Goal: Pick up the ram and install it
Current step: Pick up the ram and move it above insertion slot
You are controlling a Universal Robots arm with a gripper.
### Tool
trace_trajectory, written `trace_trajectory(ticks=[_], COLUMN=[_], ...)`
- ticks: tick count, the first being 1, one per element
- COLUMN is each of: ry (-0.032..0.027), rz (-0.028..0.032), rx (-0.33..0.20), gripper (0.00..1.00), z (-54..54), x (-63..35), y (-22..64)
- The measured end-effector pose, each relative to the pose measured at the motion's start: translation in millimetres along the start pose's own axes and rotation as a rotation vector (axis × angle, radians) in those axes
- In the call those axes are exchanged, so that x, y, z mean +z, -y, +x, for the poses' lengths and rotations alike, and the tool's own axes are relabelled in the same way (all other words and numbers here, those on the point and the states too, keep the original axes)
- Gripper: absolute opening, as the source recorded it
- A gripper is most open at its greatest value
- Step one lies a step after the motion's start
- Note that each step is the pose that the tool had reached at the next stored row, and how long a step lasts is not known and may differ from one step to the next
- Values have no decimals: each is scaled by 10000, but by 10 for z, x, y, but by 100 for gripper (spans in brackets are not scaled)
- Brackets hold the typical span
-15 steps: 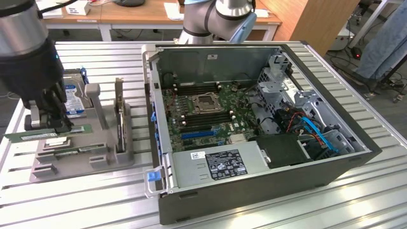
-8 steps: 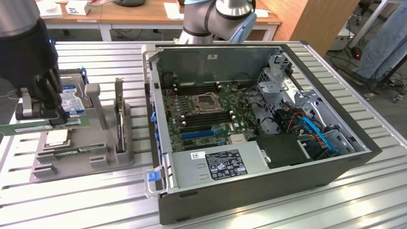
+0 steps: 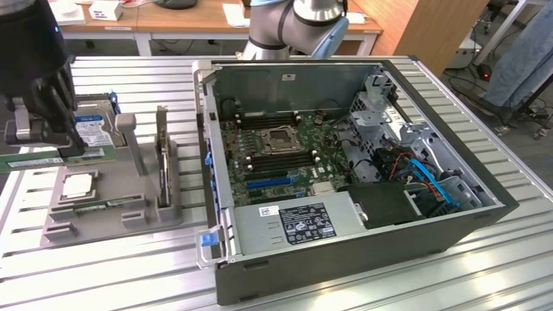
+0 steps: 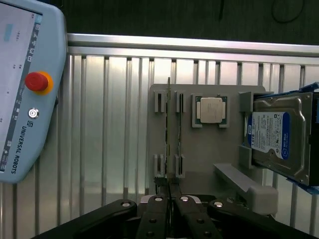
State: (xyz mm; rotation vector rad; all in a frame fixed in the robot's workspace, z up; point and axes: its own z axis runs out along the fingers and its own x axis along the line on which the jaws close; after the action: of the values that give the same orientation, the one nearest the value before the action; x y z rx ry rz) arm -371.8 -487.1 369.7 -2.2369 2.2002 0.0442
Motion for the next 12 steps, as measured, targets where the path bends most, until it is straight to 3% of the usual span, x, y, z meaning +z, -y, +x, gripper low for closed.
trace_trajectory(ticks=[12], ry=[0], rz=[-1], rx=[0], gripper=[11], z=[-6], x=[-285], y=[-5])
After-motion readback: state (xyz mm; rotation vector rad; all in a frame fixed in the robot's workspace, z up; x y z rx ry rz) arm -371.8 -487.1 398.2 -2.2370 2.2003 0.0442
